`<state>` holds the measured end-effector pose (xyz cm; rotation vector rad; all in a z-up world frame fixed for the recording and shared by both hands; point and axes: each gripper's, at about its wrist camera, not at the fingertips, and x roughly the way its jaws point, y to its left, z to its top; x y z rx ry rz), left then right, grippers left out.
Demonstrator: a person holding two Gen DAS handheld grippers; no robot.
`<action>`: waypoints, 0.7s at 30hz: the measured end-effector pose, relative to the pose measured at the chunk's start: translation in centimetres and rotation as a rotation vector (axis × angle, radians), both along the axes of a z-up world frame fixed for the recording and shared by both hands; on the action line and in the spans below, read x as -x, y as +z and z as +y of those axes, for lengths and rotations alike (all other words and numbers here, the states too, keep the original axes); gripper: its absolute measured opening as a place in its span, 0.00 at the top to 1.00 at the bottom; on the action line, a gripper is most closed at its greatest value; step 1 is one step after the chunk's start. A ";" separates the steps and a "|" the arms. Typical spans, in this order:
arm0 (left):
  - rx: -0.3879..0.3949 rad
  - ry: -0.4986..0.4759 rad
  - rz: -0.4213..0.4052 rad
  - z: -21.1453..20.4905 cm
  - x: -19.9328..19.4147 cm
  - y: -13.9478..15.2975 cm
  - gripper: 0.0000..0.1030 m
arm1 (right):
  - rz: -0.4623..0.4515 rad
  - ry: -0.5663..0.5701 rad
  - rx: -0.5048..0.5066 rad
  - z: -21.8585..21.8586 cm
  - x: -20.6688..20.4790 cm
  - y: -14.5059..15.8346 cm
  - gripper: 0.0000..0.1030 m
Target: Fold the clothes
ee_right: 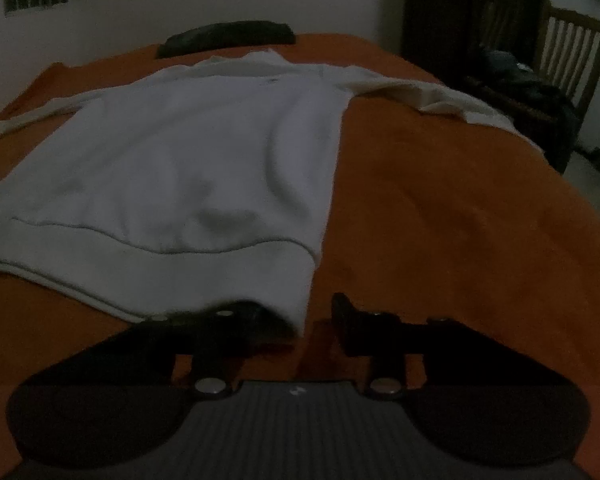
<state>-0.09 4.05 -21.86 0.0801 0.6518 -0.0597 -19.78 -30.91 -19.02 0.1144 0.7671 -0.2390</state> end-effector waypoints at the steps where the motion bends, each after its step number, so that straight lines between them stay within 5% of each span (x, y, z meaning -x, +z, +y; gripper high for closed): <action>1: 0.000 0.000 -0.001 0.0 0.0 0.0 0.00 | -0.005 0.000 0.003 0.0 0.1 0.1 0.73; 8: -0.012 0.008 0.009 -0.2 -0.1 -0.1 0.00 | -0.058 -0.004 0.098 1.0 0.4 0.0 0.75; 16: -0.014 0.009 0.002 -0.2 -0.1 -0.2 0.00 | -0.074 0.039 0.181 2.6 -3.6 -1.2 0.68; 21: -0.014 0.007 -0.001 -0.2 0.0 -0.2 0.00 | -0.161 -0.138 0.197 0.6 -1.9 0.0 0.76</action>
